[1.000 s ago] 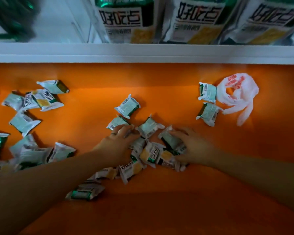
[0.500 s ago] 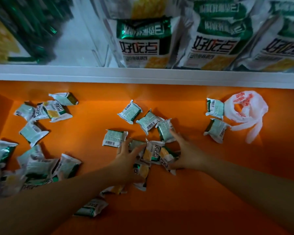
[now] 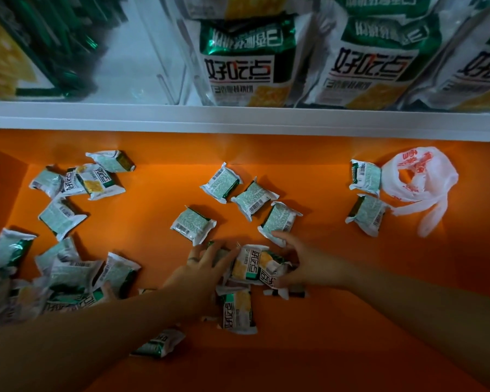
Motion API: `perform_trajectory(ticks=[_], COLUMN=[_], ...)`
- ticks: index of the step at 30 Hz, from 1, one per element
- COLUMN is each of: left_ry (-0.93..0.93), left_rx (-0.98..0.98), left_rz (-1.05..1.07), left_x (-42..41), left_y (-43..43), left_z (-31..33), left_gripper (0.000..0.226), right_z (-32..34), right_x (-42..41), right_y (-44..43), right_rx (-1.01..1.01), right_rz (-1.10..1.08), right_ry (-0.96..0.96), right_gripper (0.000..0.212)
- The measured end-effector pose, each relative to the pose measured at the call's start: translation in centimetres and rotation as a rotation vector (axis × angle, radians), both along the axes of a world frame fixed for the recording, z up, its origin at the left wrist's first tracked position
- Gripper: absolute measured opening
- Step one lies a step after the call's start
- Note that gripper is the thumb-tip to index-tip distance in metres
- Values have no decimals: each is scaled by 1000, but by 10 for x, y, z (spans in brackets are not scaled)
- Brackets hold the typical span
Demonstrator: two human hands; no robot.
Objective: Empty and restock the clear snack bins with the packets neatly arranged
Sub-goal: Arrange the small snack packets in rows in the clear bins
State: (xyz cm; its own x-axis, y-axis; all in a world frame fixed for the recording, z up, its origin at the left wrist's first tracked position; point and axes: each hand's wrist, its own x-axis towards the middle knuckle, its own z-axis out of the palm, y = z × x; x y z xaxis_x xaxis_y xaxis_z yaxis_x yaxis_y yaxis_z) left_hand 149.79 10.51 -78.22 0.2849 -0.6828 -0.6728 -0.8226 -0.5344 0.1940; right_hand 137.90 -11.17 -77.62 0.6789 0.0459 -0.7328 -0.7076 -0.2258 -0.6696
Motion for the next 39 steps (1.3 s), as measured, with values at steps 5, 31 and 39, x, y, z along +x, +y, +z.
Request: perform_trajectory(ticks=[5,31,39], left_ry=[197,78,332], left_rx=[-286,-268,-378], left_rz=[388,255,418], left_x=[14,-25,6], left_y=[-10,-9,-26], left_z=[-9,-10,-12], left_gripper=[87,134,128], right_z=[-4,-12,-17], right_x=[3,32,37], right_y=[4,-11,-5], right_rx=[113,-463,-264], right_rz=[-24,80,-56], right_ry=[69,-89,-79], right_gripper=[99,116,116])
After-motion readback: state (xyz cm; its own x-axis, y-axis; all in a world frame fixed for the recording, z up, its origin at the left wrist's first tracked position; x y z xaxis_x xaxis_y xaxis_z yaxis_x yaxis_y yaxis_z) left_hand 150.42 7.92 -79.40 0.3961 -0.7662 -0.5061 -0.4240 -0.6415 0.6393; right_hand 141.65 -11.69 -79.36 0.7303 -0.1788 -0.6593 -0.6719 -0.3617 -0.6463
